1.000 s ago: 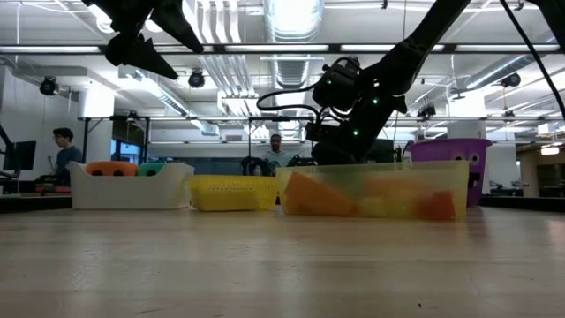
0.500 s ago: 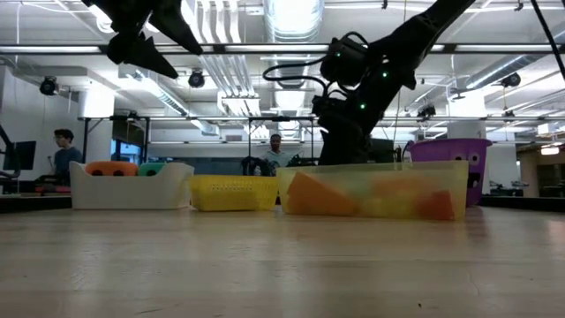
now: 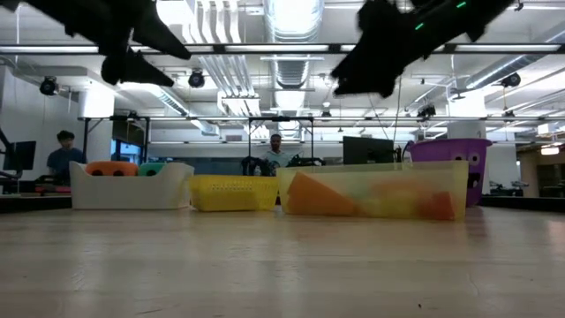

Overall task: Pick & Place Toys
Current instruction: Return to Home Position

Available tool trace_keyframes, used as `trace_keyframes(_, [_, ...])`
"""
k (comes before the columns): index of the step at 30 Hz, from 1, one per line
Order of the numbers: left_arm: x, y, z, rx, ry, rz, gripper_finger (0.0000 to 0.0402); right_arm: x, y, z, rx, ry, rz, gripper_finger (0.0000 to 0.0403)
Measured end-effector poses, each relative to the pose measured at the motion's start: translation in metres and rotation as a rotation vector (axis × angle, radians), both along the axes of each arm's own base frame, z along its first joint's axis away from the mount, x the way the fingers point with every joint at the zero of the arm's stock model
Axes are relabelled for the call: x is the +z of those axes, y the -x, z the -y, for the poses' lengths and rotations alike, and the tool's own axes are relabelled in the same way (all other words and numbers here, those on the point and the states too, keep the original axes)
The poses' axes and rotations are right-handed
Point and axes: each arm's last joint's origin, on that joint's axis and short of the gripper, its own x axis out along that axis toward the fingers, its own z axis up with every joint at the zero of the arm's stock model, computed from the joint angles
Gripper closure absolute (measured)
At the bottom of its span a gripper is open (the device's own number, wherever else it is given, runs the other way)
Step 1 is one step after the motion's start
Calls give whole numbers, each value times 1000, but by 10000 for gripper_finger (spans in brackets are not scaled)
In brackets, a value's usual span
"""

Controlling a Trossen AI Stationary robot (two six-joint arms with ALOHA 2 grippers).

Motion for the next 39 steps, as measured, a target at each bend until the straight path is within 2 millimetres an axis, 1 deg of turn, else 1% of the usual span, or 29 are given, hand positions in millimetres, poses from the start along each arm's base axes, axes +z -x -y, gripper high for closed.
trace_keyframes(3, [-14,9,-1,-140,-65,133,4,11,25,-22,43,42,112,123])
trace_keyframes(5, [-25,15,-7,-150,-110,206,4,14,39,-31,53,82,143,123])
trace_keyframes(7, [-39,20,-13,-136,-108,229,4,17,52,-38,73,92,182,123])
trace_keyframes(10, [-55,24,-18,-154,-78,233,4,12,68,-47,126,90,207,123])
trace_keyframes(13, [-69,27,-18,-169,-82,219,4,1,86,-49,119,100,213,123])
trace_keyframes(15, [-70,29,-19,-151,-94,237,4,-8,99,-46,71,101,226,123])
trace_keyframes(18, [-74,32,-20,-123,-109,231,4,-14,115,-42,47,85,282,123])
trace_keyframes(20, [-74,32,-20,-126,-120,227,4,-13,125,-41,46,76,341,123])
trace_keyframes(22, [-75,33,-20,-124,-123,235,4,-11,133,-40,68,81,390,123])
trace_keyframes(24, [-83,35,-21,-113,-128,211,4,-12,139,-39,84,91,417,123])
trace_keyframes(29, [-103,41,-22,-85,-111,260,4,-26,150,-37,87,124,437,123])
trace_keyframes(39, [-105,41,-21,-97,-135,228,4,-62,161,-35,79,111,473,123])
